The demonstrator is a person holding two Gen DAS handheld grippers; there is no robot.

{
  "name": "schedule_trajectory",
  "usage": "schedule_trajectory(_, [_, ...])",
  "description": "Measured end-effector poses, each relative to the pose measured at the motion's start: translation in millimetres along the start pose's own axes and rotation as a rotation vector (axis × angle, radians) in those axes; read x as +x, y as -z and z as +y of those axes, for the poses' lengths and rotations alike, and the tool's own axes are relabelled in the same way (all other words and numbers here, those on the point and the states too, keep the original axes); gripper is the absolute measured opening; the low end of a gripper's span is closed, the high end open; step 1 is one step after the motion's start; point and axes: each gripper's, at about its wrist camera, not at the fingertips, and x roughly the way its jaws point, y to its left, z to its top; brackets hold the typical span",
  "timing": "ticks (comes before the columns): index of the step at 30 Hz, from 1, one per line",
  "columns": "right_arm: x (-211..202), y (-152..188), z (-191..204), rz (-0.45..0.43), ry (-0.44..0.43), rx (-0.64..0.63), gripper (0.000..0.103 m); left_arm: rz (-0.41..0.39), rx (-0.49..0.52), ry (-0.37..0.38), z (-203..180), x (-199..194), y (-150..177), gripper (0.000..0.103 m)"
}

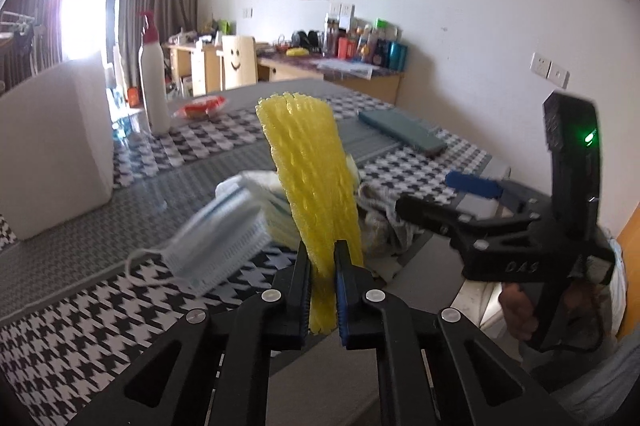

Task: Organize soft objects
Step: 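Grasp the yellow foam mesh sleeve with the left gripper, then lift the yellow mesh with the left gripper while the right gripper grasps the grey sock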

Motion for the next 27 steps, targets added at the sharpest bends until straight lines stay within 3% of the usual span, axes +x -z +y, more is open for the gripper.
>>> schedule_trajectory(10, [14.6, 1.5, 7.5, 0.053, -0.017, -0.008, 0.102, -0.056, -0.031, -0.072, 19.2, -26.8, -10.0, 0.011])
schedule_trajectory(16, [22.0, 2.9, 13.6, 0.099, -0.032, -0.025, 0.091, -0.069, -0.051, -0.101, 32.6, -38.1, -11.7, 0.011])
schedule_trajectory(21, [26.2, 5.0, 19.8, 0.140, -0.064, -0.033, 0.067, -0.087, -0.051, -0.111, 35.1, -46.6, -10.9, 0.011])
schedule_trajectory(27, [26.0, 6.5, 24.0, 0.172, -0.091, -0.046, 0.046, -0.089, -0.069, -0.115, 38.5, -51.7, -6.2, 0.011])
